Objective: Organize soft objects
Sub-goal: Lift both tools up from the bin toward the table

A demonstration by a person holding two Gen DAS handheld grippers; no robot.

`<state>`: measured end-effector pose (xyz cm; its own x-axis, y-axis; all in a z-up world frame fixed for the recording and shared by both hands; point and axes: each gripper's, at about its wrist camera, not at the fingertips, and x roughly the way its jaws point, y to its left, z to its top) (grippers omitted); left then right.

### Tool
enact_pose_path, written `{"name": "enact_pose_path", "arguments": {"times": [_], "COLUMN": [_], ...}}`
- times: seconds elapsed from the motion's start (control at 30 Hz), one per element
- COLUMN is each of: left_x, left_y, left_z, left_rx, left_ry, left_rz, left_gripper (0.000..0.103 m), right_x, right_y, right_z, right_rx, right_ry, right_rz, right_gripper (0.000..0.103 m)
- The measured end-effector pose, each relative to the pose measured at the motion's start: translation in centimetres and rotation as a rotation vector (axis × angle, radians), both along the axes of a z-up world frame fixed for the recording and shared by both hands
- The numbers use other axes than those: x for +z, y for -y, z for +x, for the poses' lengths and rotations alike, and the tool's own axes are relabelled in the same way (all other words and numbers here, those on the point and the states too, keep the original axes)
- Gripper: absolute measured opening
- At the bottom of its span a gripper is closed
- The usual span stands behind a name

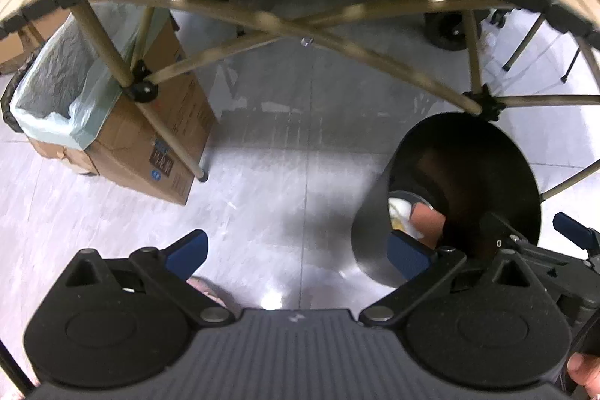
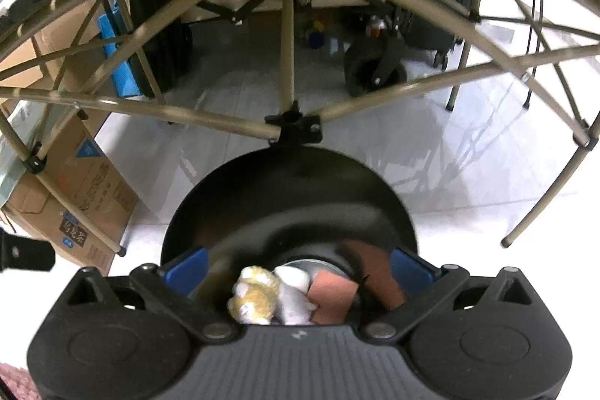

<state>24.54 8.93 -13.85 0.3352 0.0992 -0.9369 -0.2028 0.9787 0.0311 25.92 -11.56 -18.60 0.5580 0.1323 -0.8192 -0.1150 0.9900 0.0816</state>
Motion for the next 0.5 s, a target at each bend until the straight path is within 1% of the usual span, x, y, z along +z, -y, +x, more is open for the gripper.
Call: {"name": "enact_pose_path", "arguments": {"times": [0.13,0.27,0.4,0.5], "left_x": [0.6,1.5,2.6,3.6], "left_y": [0.8,1.5,1.9,2.3], "left_z": [-0.3,-0.9,-1.6,-2.4], "left_rx": [-0.014,-0.037,-0.046,-0.068], "left_ry": [0.026,0.07,0.111,0.148], "left_rz": [-0.006,-0.014,-0.004,-0.019], "left_gripper": [0.103,0.103,0.103,0.103], "right_x": [1.1,2.3,4.0,5.4], "right_y": [0.7,1.5,2.5,3.2], "right_z": [-0.9,-1.8,-2.7,-3.5], "right_rx": [0.0,-0.006,-0.015,-0.014], "right_ry": [0.032,0.054,0.094,0.129], "right_rz": [-0.016,0.0,0.018,0.032], "right_gripper": [0.103,0.103,0.103,0.103]}}
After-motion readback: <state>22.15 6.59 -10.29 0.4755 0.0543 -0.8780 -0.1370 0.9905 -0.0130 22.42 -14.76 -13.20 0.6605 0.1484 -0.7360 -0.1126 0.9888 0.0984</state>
